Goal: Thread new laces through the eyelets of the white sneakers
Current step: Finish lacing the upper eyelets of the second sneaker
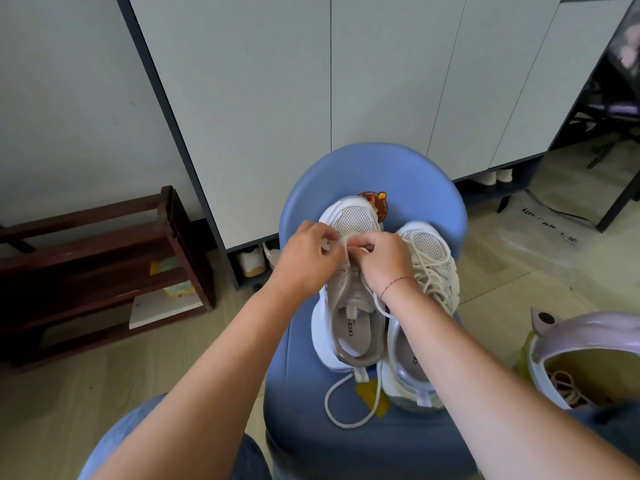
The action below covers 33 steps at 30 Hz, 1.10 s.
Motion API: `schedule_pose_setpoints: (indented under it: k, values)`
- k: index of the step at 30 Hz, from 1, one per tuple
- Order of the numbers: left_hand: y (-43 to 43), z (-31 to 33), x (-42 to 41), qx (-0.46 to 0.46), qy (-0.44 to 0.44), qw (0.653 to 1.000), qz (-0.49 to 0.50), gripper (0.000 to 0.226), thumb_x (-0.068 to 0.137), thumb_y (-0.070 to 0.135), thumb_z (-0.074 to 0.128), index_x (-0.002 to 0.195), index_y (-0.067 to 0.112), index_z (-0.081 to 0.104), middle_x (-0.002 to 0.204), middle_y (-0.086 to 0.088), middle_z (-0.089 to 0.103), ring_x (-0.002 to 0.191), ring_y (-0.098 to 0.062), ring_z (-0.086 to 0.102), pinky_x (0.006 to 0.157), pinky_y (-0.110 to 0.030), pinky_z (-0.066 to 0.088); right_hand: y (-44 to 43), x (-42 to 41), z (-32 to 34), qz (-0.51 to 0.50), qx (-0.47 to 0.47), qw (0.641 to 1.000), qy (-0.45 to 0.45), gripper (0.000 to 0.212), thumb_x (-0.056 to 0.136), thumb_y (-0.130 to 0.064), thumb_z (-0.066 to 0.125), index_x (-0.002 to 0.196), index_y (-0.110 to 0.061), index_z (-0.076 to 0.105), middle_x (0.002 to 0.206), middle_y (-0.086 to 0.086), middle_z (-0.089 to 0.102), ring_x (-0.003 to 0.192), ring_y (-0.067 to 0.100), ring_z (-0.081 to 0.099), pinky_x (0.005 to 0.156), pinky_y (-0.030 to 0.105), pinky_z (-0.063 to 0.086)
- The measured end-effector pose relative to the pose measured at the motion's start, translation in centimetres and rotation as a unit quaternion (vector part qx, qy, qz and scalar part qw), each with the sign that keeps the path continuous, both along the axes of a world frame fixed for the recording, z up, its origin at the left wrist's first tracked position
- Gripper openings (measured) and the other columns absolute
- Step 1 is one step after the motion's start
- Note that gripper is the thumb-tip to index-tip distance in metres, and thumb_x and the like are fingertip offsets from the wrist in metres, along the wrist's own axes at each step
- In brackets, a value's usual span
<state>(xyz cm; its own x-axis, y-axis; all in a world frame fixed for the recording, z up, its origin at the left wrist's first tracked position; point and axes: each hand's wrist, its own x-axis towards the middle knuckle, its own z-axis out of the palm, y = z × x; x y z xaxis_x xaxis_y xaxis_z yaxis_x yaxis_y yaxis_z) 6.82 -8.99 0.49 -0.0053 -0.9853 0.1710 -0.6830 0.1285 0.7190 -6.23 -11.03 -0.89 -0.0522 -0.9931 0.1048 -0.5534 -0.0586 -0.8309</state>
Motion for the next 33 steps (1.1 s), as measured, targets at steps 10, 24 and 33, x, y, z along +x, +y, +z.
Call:
schedule_pose_setpoints:
  k: [10,24,33]
  values:
    - [0.3,0.8,-0.4,0.074,-0.058,0.996,-0.007,0.055,0.075,0.018,0.07,0.127,0.013,0.053,0.125,0.001,0.049,0.103,-0.016,0.06,0.084,-0.028,0.049,0.1,-0.3,-0.1,0.018,-0.006,1.0,-0.012,0.008,0.084,-0.022,0.069,0.089,-0.019,0.074,0.084,-0.006,0.068,0.082,0.012,0.061,0.073,0.024,0.042]
    - [-1.0,-0.2,-0.4,0.022,-0.04,0.997,0.057,0.015,0.087,0.006,0.058,0.076,0.003,0.067,0.065,-0.007,0.055,0.059,-0.018,0.043,0.053,-0.025,0.033,0.9,1.2,0.2,-0.008,-0.04,0.994,0.104,0.011,0.088,-0.02,0.063,0.091,-0.016,0.072,0.095,0.003,0.07,0.091,0.023,0.062,0.081,0.033,0.048]
    - [-1.4,-0.3,0.7,0.029,0.033,0.997,0.056,0.011,0.088,0.009,0.066,0.095,0.009,0.074,0.063,0.014,0.056,0.054,-0.002,0.049,0.048,-0.004,0.036,1.0,2.7,-0.2,-0.059,-0.061,0.979,0.184,0.018,0.091,-0.023,0.052,0.099,-0.012,0.065,0.099,0.007,0.065,0.096,0.028,0.059,0.086,0.04,0.046]
